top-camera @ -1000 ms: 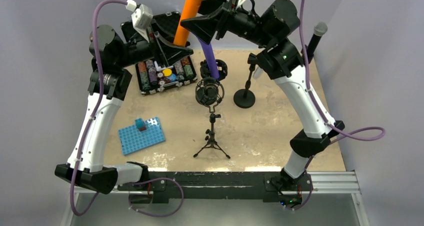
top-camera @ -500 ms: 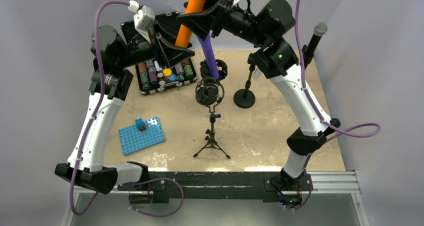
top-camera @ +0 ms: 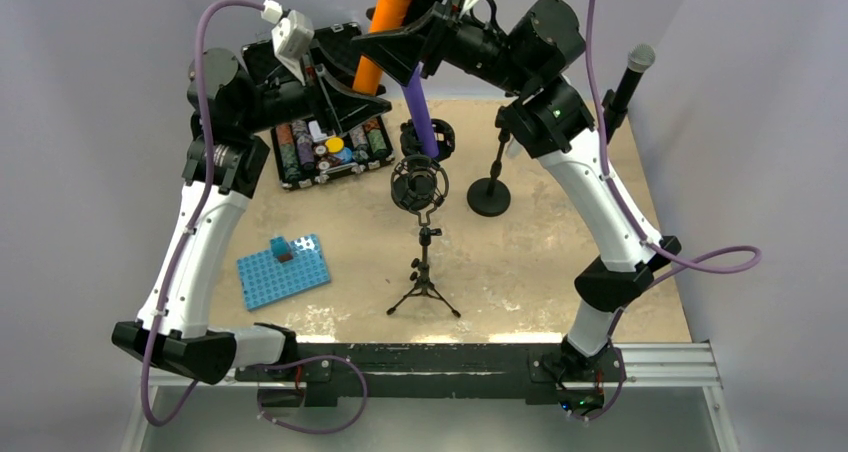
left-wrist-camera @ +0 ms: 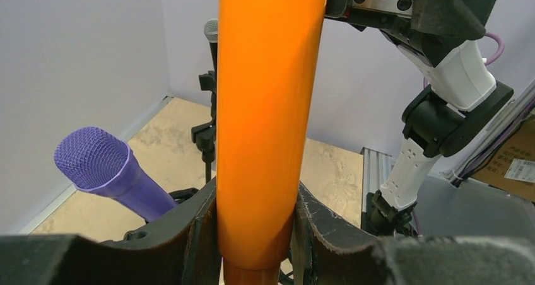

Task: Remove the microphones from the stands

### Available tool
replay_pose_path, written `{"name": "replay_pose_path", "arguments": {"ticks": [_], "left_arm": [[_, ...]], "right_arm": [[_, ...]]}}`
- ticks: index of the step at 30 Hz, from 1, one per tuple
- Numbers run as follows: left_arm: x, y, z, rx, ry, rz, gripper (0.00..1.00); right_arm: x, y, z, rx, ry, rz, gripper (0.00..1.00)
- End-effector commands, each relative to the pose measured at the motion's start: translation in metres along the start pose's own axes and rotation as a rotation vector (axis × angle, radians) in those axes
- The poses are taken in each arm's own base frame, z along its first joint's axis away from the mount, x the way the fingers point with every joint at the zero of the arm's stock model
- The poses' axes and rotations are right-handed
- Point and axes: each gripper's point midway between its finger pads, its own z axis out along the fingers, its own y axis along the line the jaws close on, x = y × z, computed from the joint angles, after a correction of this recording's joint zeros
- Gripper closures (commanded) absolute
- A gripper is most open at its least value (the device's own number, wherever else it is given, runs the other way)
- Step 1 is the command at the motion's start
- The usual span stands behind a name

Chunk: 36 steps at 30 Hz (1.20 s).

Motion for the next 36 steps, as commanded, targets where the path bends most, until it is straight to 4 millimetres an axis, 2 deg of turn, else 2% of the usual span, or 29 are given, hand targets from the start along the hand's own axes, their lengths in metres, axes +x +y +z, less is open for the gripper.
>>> {"name": "replay_pose_path", "arguments": {"ticks": [1,6,7,9,10,12,14,16,19,23,26,28,31,36], "left_arm": [[-0.004,0.010,0.004,-0.038,-0.023,0.011,1.00],[-0.002,0.012,0.005,-0.034,-0.019,0.006,1.00],[-0.002,0.013,0.005,-0.031,-0.017,0.004,1.00],[0.000,0.011,0.006,-0.018,-0.013,0.006,1.00],[0.000,0.012,0.006,-0.018,-0.013,0.008,0.96],[-0.001,0.013,0.006,-0.030,-0.017,0.014,0.69],[-0.004,0.015,0.004,-0.052,-0.023,0.029,0.49],[-0.006,0.017,0.002,-0.078,-0.022,0.044,0.35],[-0.009,0.017,0.002,-0.081,-0.018,0.062,0.28],[-0.016,0.014,-0.003,-0.101,-0.025,0.088,0.17],[-0.025,0.014,-0.012,-0.154,-0.034,0.140,0.13],[-0.027,0.017,-0.019,-0.205,-0.028,0.167,0.01],[-0.035,0.022,-0.029,-0.290,-0.032,0.205,0.00],[-0.040,0.037,-0.046,-0.448,-0.051,0.221,0.00]], "right_arm": [[-0.025,0.036,-0.009,-0.081,-0.036,0.005,0.34],[-0.031,0.038,-0.008,-0.088,-0.051,-0.019,0.63],[-0.032,0.039,-0.008,-0.098,-0.052,-0.028,0.73],[-0.031,0.040,-0.008,-0.106,-0.050,-0.041,0.99],[-0.030,0.039,-0.008,-0.099,-0.046,-0.043,1.00],[-0.029,0.037,-0.010,-0.092,-0.041,-0.057,1.00],[-0.030,0.035,-0.012,-0.087,-0.037,-0.078,1.00],[-0.031,0.029,-0.016,-0.063,-0.036,-0.082,1.00],[-0.037,0.027,-0.020,-0.069,-0.046,-0.109,1.00],[-0.066,0.029,-0.026,-0.062,-0.101,-0.195,1.00],[-0.085,0.031,-0.038,-0.041,-0.127,-0.282,1.00],[-0.092,0.031,-0.048,-0.027,-0.122,-0.318,1.00],[-0.085,0.026,-0.064,-0.008,-0.074,-0.338,1.00],[-0.079,0.018,-0.104,0.078,-0.002,-0.409,1.00]]}}
